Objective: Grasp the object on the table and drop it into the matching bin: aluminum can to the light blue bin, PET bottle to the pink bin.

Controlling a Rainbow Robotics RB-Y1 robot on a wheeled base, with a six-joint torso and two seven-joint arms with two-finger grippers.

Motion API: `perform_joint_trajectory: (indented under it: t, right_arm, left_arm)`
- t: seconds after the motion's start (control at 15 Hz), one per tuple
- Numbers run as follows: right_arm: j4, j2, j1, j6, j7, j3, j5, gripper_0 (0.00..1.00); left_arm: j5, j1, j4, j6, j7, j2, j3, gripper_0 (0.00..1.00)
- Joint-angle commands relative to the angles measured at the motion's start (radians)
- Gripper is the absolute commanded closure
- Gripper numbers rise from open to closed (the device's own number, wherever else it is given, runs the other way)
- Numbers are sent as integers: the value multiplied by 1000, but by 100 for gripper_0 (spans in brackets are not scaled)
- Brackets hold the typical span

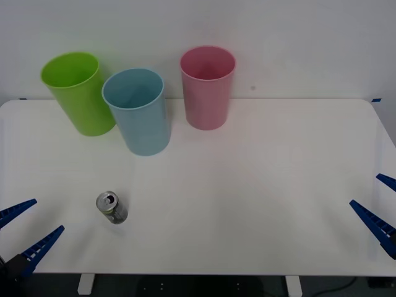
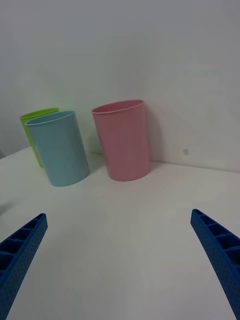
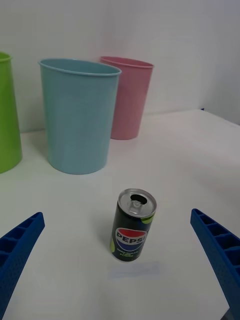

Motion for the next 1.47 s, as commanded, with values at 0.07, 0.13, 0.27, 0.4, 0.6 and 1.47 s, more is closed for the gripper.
perform_joint_trajectory:
  t: [0.07, 0.13, 0.27, 0.4, 0.6, 1.47]
  right_arm:
    - [0, 0, 0, 0, 0, 0, 0, 0]
    - [0, 0, 0, 0, 0, 0, 0, 0]
    - [0, 0, 0, 0, 0, 0, 0, 0]
    - [0, 0, 0, 0, 0, 0, 0, 0]
    - [0, 0, 0, 0, 0, 0, 0, 0]
    - [0, 0, 0, 0, 0, 0, 0, 0]
  left_arm:
    - [-9, 22, 12, 2, -11, 0, -14, 0]
    - [-9, 27, 20, 2, -17, 0, -21, 0]
    - [-6, 30, 53, 2, -35, 0, -34, 0]
    - [20, 22, 104, 2, -111, 0, -57, 0]
    - [43, -12, 191, 2, -226, 0, -88, 0]
    - [60, -199, 425, 10, -381, -12, -189, 0]
